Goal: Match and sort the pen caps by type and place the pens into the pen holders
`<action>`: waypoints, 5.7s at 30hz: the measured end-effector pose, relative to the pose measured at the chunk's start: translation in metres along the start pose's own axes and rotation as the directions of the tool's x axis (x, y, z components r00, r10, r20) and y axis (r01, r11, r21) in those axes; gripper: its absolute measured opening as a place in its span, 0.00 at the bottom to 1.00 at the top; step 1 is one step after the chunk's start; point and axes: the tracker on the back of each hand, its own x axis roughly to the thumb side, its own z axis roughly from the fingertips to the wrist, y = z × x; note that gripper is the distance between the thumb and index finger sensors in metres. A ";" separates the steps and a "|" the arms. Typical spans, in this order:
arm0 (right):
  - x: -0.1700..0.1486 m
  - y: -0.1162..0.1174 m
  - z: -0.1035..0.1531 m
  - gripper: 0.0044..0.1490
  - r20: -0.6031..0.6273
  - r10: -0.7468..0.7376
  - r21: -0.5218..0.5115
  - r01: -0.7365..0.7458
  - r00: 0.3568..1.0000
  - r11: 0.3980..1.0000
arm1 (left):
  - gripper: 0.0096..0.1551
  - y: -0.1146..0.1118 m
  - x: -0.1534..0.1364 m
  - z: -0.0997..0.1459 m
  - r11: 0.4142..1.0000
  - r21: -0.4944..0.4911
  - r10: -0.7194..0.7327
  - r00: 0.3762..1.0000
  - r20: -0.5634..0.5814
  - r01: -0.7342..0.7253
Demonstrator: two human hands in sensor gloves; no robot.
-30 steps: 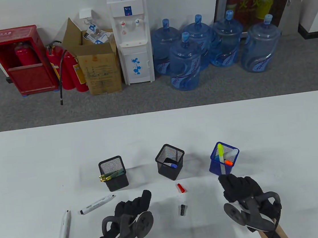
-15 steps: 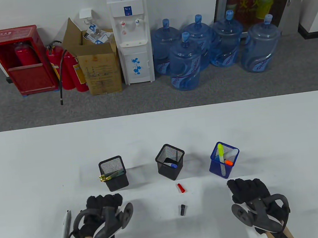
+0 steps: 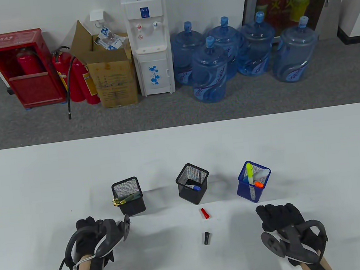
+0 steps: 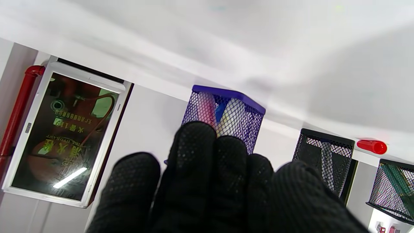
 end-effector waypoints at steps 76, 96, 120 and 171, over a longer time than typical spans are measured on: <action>0.069 -0.057 -0.040 0.37 -0.021 -0.671 -0.155 0.661 0.741 0.735 | 0.31 0.070 0.074 0.082 0.873 0.146 0.406 0.858 0.314 -0.466; 0.078 -0.025 -0.032 0.32 -0.136 -0.891 -0.115 0.886 0.433 0.448 | 0.31 0.095 0.105 0.100 0.790 0.233 0.447 0.793 0.415 -0.567; 0.084 -0.016 -0.034 0.32 -0.195 -0.893 -0.032 0.908 0.404 0.418 | 0.32 0.101 0.112 0.107 0.784 0.265 0.414 0.792 0.449 -0.561; 0.103 -0.073 -0.159 0.37 -0.118 -0.258 -0.077 0.250 0.959 0.965 | 0.46 0.069 0.070 0.086 0.806 0.186 0.490 0.810 0.321 -0.562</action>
